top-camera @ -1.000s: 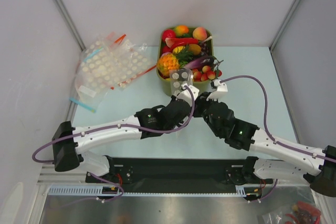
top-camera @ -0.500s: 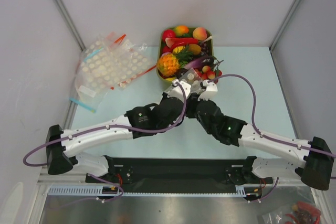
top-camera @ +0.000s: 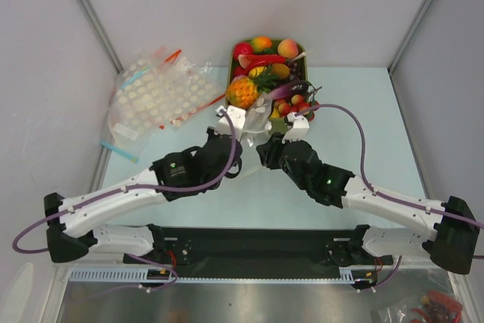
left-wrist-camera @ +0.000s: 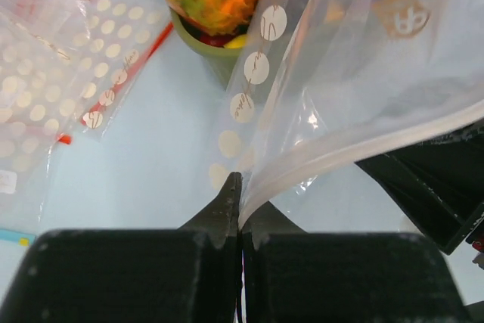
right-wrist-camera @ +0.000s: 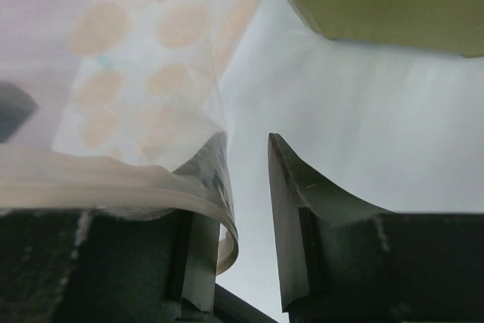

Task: Place the food in the zip-top bag and seal the zipper
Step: Open the zipper of the food storage bag.

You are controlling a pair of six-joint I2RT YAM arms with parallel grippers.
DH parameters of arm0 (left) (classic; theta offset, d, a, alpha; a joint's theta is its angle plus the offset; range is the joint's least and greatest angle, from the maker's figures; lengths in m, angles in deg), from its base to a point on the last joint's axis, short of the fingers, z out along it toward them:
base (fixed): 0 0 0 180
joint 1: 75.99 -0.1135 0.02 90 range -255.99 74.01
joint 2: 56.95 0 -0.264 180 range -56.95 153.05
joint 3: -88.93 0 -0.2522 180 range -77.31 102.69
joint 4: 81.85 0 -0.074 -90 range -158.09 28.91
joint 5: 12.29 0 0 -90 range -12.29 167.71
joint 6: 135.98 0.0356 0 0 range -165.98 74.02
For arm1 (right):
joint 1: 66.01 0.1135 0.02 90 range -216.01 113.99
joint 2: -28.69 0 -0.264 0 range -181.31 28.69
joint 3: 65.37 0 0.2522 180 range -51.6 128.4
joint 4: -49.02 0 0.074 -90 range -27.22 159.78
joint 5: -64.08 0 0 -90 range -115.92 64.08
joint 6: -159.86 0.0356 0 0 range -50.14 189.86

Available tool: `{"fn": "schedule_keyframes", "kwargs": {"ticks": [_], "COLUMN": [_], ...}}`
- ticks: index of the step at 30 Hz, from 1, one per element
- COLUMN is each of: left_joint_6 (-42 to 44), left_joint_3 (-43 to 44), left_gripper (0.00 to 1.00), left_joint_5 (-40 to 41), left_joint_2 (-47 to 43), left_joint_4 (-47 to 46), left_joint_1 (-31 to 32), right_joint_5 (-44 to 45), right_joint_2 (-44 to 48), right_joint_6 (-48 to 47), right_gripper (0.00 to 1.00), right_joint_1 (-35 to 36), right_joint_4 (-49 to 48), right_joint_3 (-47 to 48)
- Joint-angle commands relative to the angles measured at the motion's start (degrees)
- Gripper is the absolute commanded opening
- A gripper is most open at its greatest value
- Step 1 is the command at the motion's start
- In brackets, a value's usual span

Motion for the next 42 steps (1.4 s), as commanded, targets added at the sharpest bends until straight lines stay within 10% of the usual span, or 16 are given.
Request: {"fn": "schedule_keyframes", "kwargs": {"ticks": [1,12,26,42], "left_joint_6": [-3.0,-4.6,-7.1,-29.8], "left_joint_3": [-0.5,-0.4,-5.6,7.0], "left_gripper": [0.00,0.00,0.00,0.00], "left_joint_5": [5.4,12.0,-8.0,-1.5], "left_joint_2": [-4.9,-4.9,-5.0,4.9], "left_joint_4": [-0.1,1.6,-7.4,16.4], "left_joint_1": [-0.2,-0.1,-4.0,-6.1], "right_joint_5": [-2.2,-15.8,-29.7,-33.8], "right_joint_2": [0.7,-0.9,-9.6,-7.6], "right_joint_6": [-2.9,-2.6,-11.9,-15.4], "right_gripper": [0.34,0.36,0.42,0.50], "right_joint_1": [-0.5,-8.8,-9.2,-10.7], "right_joint_4": [-2.4,-2.8,-0.4,-0.1], "right_joint_3": [1.4,0.3,5.4,5.4]}}
